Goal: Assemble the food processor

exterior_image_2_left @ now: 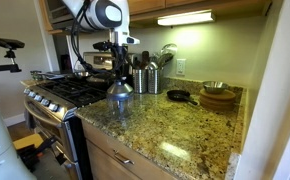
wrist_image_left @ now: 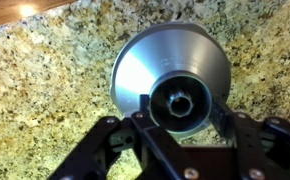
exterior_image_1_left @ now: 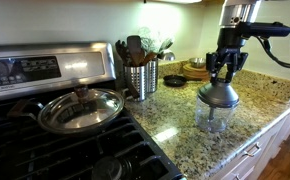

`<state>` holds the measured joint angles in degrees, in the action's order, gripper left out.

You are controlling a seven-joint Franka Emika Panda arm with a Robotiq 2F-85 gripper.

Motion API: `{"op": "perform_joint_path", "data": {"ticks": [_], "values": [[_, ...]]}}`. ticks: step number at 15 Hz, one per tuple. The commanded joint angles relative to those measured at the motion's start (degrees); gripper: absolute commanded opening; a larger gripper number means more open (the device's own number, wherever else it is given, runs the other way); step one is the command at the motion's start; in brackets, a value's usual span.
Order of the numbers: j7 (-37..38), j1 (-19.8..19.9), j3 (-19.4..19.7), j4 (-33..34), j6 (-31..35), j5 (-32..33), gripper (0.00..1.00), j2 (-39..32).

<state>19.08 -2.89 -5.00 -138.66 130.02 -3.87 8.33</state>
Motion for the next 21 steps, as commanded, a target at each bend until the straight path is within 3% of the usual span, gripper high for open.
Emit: {"op": "perform_joint_path", "data": {"ticks": [1,6,7,8,9,11,15,21], "values": [[-0.9,0.1,0.2,0.8,1.5,-0.5,0.35,-1.7],[-1.1,-0.1,0.2,0.9,2.0,-0.9,0.35,-3.3],[-0.8,-0.2,0.2,1.0,1.8,-0.8,0.47,-3.1],[-0.9,-0.2,0.2,0.9,1.7,-0.9,0.85,-2.8],[-0.7,-0.3,0.1,0.9,1.5,-1.0,0.86,-2.4],[-0.7,-0.5,0.0,0.5,1.3,-1.2,0.97,-1.0],[-1.0,-0.8,-0.4,0.4,0.5,-2.2,1.00,1.4],[-2.9,-2.5,-0.8,0.6,-4.5,-8.8,1.00,6.0]]}}
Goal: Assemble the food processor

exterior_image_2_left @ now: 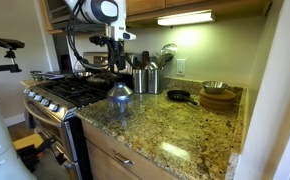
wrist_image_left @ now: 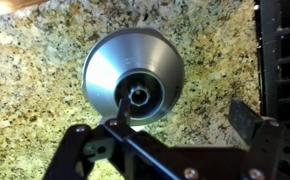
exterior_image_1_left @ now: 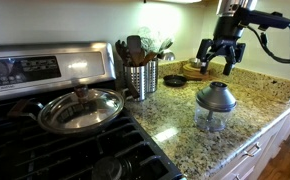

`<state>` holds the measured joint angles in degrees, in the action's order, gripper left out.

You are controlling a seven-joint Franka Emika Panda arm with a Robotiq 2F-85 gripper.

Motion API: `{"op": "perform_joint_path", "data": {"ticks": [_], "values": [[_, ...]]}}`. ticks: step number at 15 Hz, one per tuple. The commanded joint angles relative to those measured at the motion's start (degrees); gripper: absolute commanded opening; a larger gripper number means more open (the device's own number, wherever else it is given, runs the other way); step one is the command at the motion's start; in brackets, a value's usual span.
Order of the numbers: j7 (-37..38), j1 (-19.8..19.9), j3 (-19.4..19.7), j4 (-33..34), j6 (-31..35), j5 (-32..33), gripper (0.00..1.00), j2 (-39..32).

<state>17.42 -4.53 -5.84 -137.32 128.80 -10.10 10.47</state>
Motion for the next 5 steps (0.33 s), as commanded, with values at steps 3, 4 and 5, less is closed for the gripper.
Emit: {"op": "perform_joint_path", "data": {"ticks": [3,4,5], "values": [[-0.5,-0.5,-0.5,0.1,-2.5,-1.7,1.00,2.4],[-0.5,-0.6,-0.6,0.1,-2.8,-1.7,1.00,2.8],[-0.5,-0.6,-0.7,0.1,-3.0,-1.7,1.00,3.0]]}}
